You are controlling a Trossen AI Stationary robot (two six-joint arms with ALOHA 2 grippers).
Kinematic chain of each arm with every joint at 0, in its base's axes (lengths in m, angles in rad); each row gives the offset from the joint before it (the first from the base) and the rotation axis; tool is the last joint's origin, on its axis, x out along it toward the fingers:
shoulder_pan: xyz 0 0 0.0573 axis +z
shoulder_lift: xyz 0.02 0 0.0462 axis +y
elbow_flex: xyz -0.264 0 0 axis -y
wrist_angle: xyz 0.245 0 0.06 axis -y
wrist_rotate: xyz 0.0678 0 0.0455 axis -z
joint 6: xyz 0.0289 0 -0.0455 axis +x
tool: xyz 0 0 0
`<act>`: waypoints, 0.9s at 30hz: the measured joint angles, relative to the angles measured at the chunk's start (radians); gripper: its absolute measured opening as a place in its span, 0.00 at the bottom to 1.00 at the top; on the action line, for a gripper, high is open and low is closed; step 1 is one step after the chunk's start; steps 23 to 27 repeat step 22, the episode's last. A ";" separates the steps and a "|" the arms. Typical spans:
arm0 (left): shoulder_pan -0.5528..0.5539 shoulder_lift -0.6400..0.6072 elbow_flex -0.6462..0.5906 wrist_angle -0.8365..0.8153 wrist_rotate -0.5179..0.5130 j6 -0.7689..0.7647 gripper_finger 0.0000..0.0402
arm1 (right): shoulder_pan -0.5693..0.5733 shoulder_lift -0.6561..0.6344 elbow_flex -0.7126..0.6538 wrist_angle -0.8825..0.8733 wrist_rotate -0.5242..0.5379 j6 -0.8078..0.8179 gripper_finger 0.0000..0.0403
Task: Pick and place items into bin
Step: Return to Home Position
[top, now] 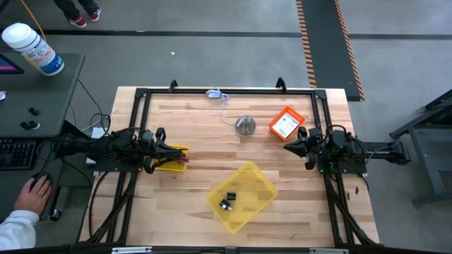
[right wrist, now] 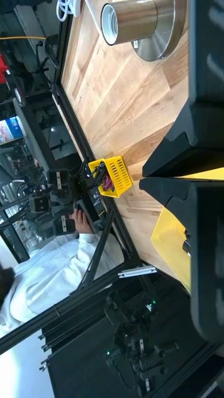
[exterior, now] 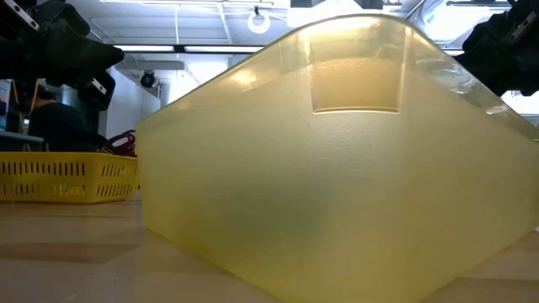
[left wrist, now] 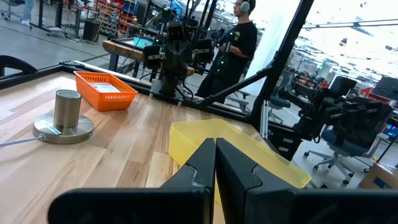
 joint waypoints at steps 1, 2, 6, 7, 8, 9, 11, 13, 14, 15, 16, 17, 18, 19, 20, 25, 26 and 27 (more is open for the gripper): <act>0.000 0.000 0.000 0.000 0.000 0.000 0.00 | 0.000 0.000 0.000 0.000 0.000 0.000 0.01; 0.000 0.000 0.000 0.000 0.000 0.000 0.00 | 0.000 0.000 0.000 0.000 0.000 0.000 0.01; 0.000 0.000 0.000 0.000 0.000 0.000 0.00 | 0.000 0.000 0.000 0.000 0.000 0.000 0.02; 0.000 0.000 0.000 0.000 0.000 0.000 0.00 | 0.000 0.000 0.000 0.000 0.000 0.000 0.01; 0.000 0.000 0.000 0.000 0.000 0.000 0.00 | 0.000 0.000 0.000 0.000 0.000 0.000 0.01; 0.000 0.000 0.000 0.000 0.000 0.000 0.00 | 0.000 0.000 0.000 0.000 0.000 0.000 0.01; 0.000 0.000 0.000 0.000 0.000 0.000 0.00 | 0.000 0.000 0.000 0.000 0.000 0.000 0.01; 0.000 0.000 0.000 0.000 0.000 0.000 0.00 | 0.000 0.000 0.000 0.000 0.000 0.000 0.01; 0.000 0.000 0.000 0.000 0.000 0.000 0.00 | 0.000 0.000 0.000 0.000 0.000 0.000 0.01; 0.000 0.000 0.000 0.000 0.000 0.000 0.00 | 0.000 0.000 0.000 0.000 0.000 0.000 0.01; 0.000 0.000 0.000 0.000 0.000 0.000 0.00 | 0.000 0.000 0.000 0.000 0.000 0.000 0.01; 0.000 0.000 0.000 0.000 0.000 0.000 0.00 | 0.000 0.000 0.000 0.000 0.000 0.000 0.01; 0.000 0.000 0.000 0.000 0.000 0.000 0.00 | 0.000 0.000 0.000 0.000 0.000 0.000 0.01; 0.000 0.000 0.000 0.000 0.000 0.000 0.00 | 0.000 0.000 0.000 0.000 0.000 0.000 0.02; 0.000 0.000 0.000 0.000 0.000 0.000 0.00 | 0.000 0.000 0.000 0.000 0.000 0.000 0.02; 0.000 0.000 0.000 0.000 0.000 0.000 0.00 | 0.000 0.000 0.000 0.000 0.000 0.000 0.02; 0.000 0.000 0.000 0.000 0.000 0.000 0.00 | 0.000 0.000 0.000 0.000 0.000 0.000 0.02; 0.000 0.000 0.000 0.000 0.000 0.000 0.00 | 0.000 0.000 0.000 0.000 0.000 0.000 0.02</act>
